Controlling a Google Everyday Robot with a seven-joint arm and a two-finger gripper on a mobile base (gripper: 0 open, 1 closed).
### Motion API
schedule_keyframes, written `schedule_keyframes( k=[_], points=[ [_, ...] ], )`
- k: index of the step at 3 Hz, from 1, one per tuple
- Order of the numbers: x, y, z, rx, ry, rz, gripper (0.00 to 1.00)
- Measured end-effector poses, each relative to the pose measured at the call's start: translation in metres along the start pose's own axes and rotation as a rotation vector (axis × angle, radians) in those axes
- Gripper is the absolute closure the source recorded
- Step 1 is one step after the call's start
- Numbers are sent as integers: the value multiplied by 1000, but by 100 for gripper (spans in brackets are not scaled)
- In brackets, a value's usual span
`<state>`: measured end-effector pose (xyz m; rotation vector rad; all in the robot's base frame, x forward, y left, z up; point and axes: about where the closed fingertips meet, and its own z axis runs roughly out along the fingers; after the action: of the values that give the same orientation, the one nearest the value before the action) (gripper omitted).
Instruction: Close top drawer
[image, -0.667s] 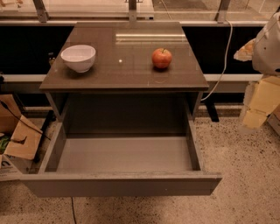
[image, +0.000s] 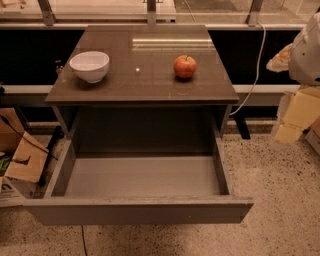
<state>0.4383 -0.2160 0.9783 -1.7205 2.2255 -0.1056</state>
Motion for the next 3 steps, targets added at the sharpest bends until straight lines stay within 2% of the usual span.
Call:
schedule_keyframes(
  k=[1, 2, 3],
  points=[
    [-1, 14, 14, -27, -34, -27, 35],
    [14, 45, 29, -78, -53, -59, 58],
    [41, 84, 56, -156, -91, -20, 82]
  ],
)
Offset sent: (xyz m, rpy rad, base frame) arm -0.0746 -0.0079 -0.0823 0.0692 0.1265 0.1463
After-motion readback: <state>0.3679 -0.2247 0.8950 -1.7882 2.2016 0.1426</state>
